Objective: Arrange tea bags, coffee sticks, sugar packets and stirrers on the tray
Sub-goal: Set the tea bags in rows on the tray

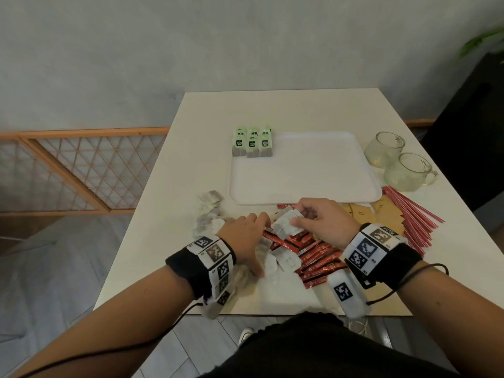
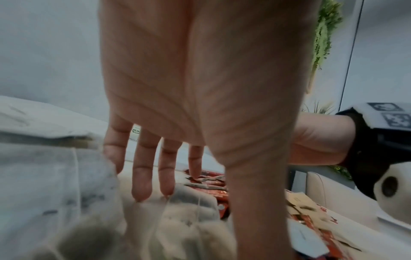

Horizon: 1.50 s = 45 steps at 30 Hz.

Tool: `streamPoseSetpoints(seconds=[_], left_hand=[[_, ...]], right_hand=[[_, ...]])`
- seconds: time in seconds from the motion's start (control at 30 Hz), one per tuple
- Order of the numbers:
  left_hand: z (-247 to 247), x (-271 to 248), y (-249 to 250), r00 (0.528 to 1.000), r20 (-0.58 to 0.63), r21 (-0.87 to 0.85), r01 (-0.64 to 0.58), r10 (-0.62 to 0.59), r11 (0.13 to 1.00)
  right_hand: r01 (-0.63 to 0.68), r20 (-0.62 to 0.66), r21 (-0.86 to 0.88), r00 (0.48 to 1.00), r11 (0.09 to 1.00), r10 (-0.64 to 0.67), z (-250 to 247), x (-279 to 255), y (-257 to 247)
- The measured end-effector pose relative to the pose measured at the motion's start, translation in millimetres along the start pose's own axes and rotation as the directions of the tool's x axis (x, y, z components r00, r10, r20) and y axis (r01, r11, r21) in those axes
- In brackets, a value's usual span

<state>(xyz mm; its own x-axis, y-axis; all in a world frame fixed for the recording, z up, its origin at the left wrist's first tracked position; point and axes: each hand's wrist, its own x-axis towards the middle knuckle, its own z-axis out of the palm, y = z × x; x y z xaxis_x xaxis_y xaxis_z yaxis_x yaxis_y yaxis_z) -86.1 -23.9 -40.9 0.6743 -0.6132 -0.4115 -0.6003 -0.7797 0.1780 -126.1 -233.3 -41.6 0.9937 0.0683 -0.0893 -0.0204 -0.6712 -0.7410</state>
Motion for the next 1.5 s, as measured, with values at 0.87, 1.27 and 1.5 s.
streamPoseSetpoints(seconds=[0.87, 1.27, 1.5], left_hand=[[-58.1, 39.5, -37.8, 0.952, -0.22, -0.648, 0.02, -0.213, 0.761], [-75.9, 62.0, -19.0, 0.978, -0.094, -0.98, -0.058, -0.185, 0.189], [-74.3, 78.4, -29.3, 0.984, -0.026, -0.999, -0.02, -0.175, 0.033]], right_hand=[[0.059, 0.091, 0.342, 0.991, 0.938, -0.095, -45.5, 45.7, -20.7], [0.035, -0.043, 0.222, 0.999, 0.974, -0.026, -38.4, 94.2, -18.6], [0.028, -0.106, 0.298, 0.994, 0.954, 0.004, -40.6, 111.6, -17.4]])
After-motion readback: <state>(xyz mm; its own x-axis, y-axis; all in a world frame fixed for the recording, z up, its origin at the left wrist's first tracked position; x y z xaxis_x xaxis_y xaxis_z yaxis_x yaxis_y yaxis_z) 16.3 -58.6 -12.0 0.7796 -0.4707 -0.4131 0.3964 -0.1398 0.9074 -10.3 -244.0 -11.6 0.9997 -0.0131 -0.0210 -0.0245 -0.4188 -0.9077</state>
